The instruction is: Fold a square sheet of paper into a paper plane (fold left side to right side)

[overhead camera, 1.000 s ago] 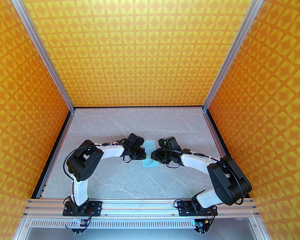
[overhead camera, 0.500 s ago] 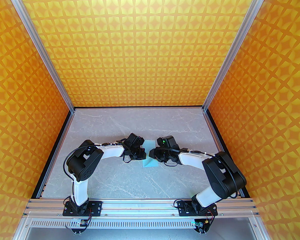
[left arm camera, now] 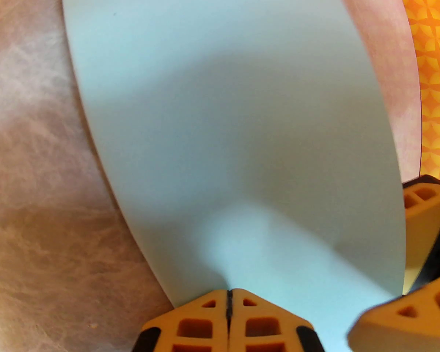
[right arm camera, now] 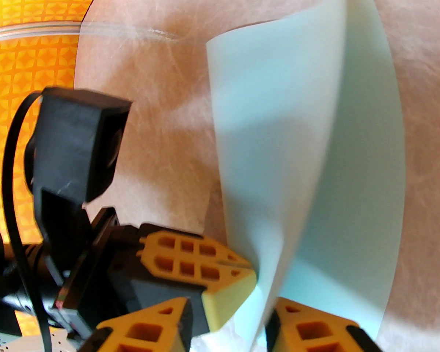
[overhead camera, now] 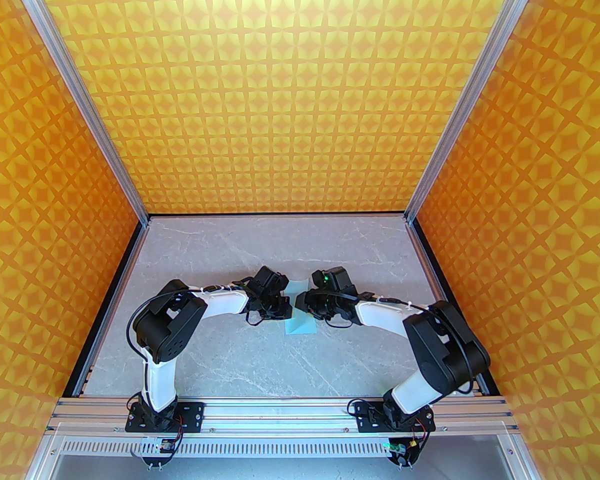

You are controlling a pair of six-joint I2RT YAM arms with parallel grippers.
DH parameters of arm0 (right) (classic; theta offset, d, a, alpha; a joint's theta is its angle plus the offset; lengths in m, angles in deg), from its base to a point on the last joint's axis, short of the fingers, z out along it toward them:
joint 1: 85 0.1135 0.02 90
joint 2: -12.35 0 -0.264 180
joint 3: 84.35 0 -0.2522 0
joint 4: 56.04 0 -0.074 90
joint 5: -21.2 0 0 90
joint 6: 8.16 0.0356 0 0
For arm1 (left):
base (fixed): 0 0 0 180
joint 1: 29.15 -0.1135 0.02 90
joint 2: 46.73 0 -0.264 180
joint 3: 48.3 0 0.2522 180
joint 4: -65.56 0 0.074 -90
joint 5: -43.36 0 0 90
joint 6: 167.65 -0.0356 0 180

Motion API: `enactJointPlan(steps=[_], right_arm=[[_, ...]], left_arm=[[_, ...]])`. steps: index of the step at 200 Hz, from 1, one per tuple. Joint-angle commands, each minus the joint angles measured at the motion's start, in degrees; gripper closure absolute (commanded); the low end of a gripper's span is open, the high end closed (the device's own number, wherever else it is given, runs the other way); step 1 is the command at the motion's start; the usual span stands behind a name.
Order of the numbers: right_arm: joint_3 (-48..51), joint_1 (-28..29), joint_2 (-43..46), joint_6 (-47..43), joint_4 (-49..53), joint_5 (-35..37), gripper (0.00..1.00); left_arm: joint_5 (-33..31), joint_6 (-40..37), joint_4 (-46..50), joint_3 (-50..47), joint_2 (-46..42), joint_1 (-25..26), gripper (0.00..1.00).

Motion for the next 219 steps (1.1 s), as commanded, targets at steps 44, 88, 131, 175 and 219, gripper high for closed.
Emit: enactJointPlan(steps=[44,88,131,175,219], right_arm=[[0.8,-0.1,4.0,-1.3,3.2,-0.4,0.66],[-0.6,-0.1,-1.4,-0.4,-0.3,-1.3,0.65],[-1.3,-0.1,-4.9,1.6,-4.1,-2.0,0.65],[-1.6,-0.1,-5.2,1.8,-3.8,-0.8,0.65],[-1.5,-0.1,-5.0,2.1,-3.8,0.1,0.65]], left_arm=[[-2.0,-0.6,3.1,-0.3,3.2,0.2,0.97],[-1.9,-0.8,3.1,-0.1,2.9,0.2,0.96],[-1.8,-1.0,3.4,-0.3,1.6,0.2,0.94],[-1.8,0.5,1.9,-2.1,-2.8,-0.3,0.89],[-1.8,3.2,-2.2,-6.5,-8.8,-0.9,0.82]])
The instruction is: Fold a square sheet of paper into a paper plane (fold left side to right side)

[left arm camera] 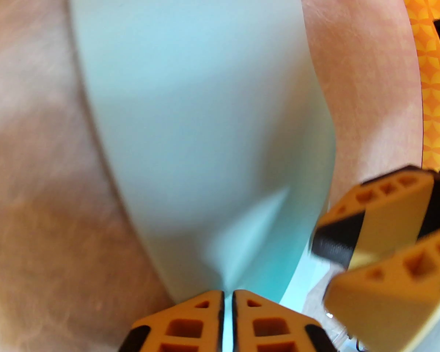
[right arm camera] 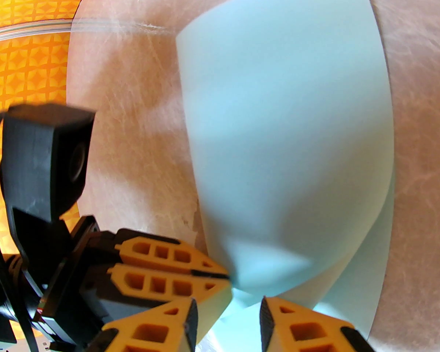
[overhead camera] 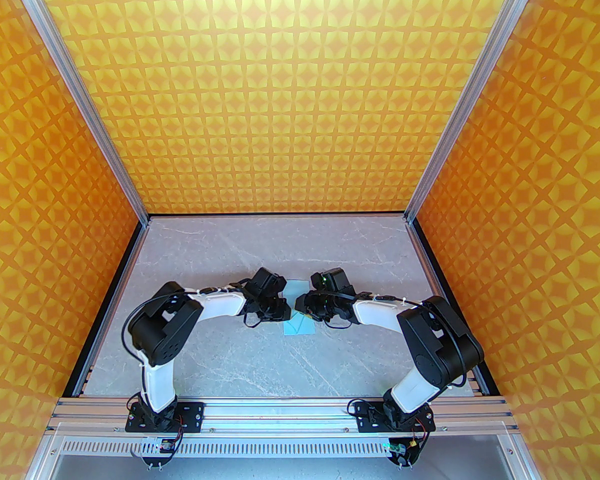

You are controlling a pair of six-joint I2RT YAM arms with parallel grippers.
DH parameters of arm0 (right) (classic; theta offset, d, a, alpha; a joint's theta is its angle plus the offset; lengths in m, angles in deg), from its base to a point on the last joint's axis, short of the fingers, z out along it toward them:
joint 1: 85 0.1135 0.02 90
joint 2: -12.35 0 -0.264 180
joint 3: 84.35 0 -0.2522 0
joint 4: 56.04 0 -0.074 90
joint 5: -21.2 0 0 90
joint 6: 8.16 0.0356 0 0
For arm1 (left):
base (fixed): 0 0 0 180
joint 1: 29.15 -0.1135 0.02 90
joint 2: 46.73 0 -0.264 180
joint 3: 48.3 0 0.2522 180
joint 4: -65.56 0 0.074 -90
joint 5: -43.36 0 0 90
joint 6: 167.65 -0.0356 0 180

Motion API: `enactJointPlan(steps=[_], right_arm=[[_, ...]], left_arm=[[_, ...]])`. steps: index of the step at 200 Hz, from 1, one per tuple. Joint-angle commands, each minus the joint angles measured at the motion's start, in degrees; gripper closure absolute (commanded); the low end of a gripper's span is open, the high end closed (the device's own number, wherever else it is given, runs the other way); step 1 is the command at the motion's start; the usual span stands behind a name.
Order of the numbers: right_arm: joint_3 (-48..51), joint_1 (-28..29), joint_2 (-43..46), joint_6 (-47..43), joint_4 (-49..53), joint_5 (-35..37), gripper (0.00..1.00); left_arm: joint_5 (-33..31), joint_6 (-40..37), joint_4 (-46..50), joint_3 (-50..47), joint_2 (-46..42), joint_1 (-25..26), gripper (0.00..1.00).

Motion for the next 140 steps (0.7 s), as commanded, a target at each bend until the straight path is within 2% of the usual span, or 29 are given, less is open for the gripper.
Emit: enactJointPlan(steps=[1,29,60,87,140], right_arm=[[-1.3,-0.1,-0.4,0.8,-1.0,1.3,0.65],[-1.3,-0.1,-0.9,0.9,-1.1,1.4,0.65],[-1.3,0.0,-0.8,1.0,-1.1,1.3,0.66],[-1.4,-0.1,-0.5,0.9,-1.0,1.5,0.66],[-1.3,0.0,-0.5,0.9,-1.0,1.5,0.65]], left_arm=[[-1.0,2.3,-2.4,-2.3,-4.3,-0.5,0.82],[-1.0,4.4,-6.6,-5.1,-6.9,-0.6,0.81],[-0.1,7.5,-11.2,-8.4,-8.0,-0.6,0.74],[1.8,12.0,-17.8,-12.1,-8.3,-0.3,0.74],[2.4,14.9,-21.1,-13.8,-8.6,1.2,0.73]])
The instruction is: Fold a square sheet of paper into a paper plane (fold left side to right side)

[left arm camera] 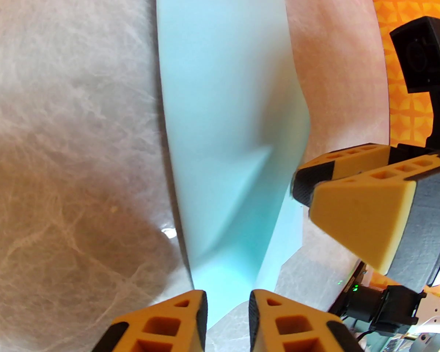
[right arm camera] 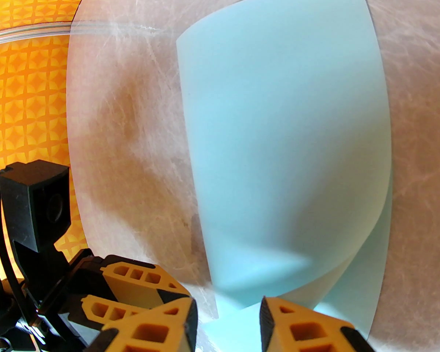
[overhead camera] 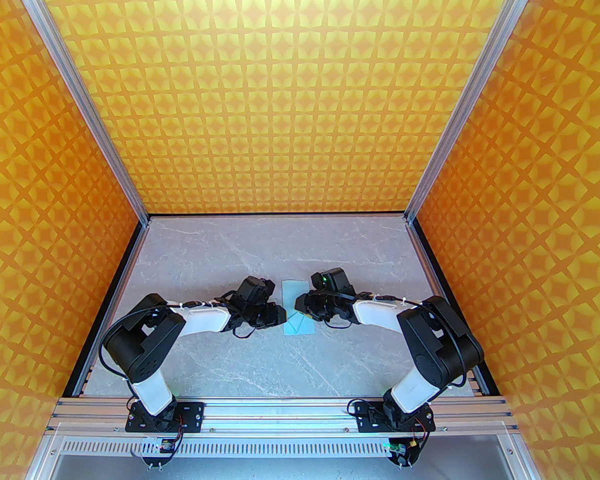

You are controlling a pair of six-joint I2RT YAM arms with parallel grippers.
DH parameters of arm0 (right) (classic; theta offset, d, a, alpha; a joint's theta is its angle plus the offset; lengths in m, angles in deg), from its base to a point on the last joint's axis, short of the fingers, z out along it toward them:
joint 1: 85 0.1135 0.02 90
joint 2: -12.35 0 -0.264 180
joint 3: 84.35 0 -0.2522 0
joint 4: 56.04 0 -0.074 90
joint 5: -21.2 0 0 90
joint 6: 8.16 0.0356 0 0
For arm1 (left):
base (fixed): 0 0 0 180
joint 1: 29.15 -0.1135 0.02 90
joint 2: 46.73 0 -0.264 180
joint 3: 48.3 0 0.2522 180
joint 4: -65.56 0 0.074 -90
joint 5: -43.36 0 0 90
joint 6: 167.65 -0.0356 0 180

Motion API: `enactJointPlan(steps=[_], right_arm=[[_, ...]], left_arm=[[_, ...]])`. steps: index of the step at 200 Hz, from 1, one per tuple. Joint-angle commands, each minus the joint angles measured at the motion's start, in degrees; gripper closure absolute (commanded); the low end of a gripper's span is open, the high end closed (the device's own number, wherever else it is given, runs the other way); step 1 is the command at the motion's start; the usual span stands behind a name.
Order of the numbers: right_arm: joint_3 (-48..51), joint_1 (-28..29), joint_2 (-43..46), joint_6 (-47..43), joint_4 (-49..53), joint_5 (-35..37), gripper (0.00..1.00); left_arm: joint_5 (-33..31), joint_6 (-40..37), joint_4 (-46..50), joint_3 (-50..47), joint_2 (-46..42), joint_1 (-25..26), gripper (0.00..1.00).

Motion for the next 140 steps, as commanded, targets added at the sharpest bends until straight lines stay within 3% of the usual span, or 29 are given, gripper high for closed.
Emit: enactJointPlan(steps=[1,140], right_arm=[[-1.2,0.0,-0.4,0.5,-0.9,1.3,0.65],[-1.2,-0.1,-0.2,0.4,-0.9,1.2,0.66]], left_arm=[[1.5,2.8,-4.6,-1.1,-1.4,0.8,0.73],[2.1,2.1,-1.1,1.8,2.7,2.4,0.72]])
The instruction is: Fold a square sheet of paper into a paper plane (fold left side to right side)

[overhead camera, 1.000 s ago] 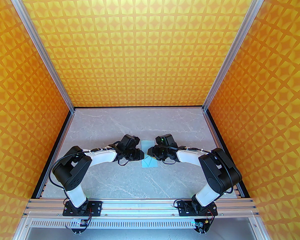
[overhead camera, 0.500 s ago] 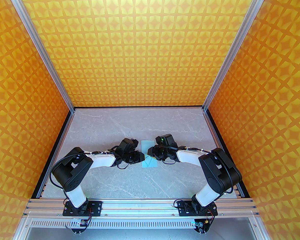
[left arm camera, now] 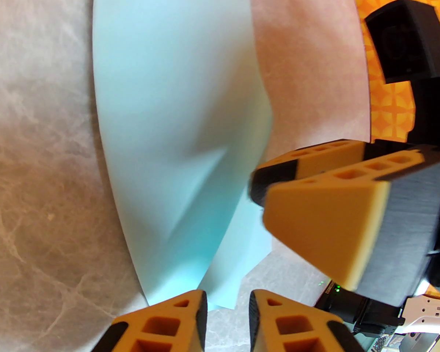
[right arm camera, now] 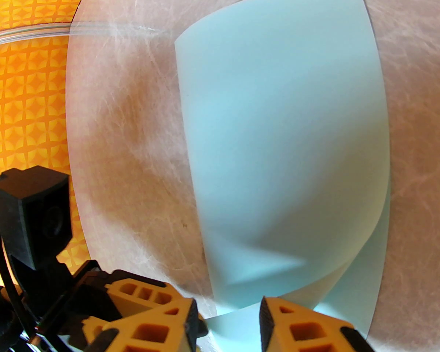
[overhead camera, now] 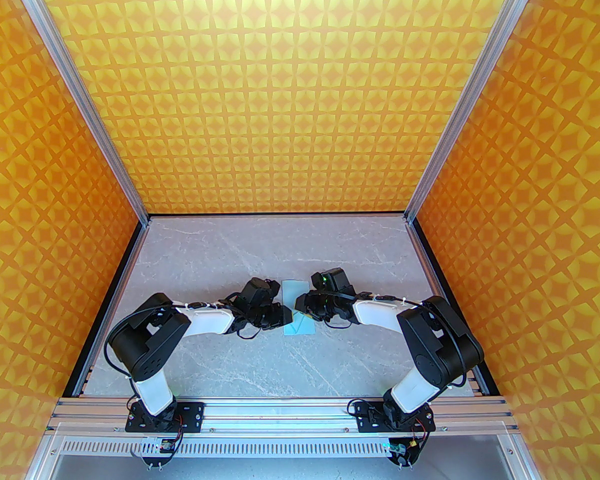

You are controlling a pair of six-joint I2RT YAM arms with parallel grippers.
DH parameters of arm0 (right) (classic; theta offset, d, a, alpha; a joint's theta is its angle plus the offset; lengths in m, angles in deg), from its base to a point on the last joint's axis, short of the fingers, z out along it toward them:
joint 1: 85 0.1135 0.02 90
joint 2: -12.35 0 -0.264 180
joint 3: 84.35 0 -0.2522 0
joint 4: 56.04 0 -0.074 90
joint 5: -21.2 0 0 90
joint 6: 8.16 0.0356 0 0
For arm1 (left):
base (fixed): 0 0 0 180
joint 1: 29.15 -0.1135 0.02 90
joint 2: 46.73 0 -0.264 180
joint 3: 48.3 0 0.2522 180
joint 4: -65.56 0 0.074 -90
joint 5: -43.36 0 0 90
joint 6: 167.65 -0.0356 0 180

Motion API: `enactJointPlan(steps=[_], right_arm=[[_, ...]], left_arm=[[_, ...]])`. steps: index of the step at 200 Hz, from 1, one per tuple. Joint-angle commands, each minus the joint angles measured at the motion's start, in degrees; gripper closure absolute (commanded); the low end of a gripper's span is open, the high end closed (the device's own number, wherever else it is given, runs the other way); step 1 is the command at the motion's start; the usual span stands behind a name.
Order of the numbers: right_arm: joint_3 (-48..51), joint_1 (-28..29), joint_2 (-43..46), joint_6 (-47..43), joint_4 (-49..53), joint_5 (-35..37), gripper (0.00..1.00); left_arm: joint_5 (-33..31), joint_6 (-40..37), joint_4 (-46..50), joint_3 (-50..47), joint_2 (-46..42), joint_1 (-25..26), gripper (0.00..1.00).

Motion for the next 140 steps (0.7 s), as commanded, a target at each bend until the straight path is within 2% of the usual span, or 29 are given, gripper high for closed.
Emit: enactJointPlan(steps=[1,49,97,140], right_arm=[[-1.2,-0.1,-0.2,0.4,-0.9,0.9,0.66],[-1.2,0.0,-0.4,0.3,-0.9,0.9,0.66],[-1.3,0.0,-0.3,0.4,-0.8,1.0,0.66],[-1.2,-0.1,-0.1,0.3,-0.8,0.9,0.66]], left_arm=[[0.9,-0.3,1.8,1.3,0.8,0.5,0.72],[-0.2,-0.6,3.5,2.0,1.2,0.6,0.71],[-2.9,-1.7,9.6,4.0,1.5,0.8,0.70],[-2.3,-1.6,7.4,4.2,1.5,1.4,0.70]])
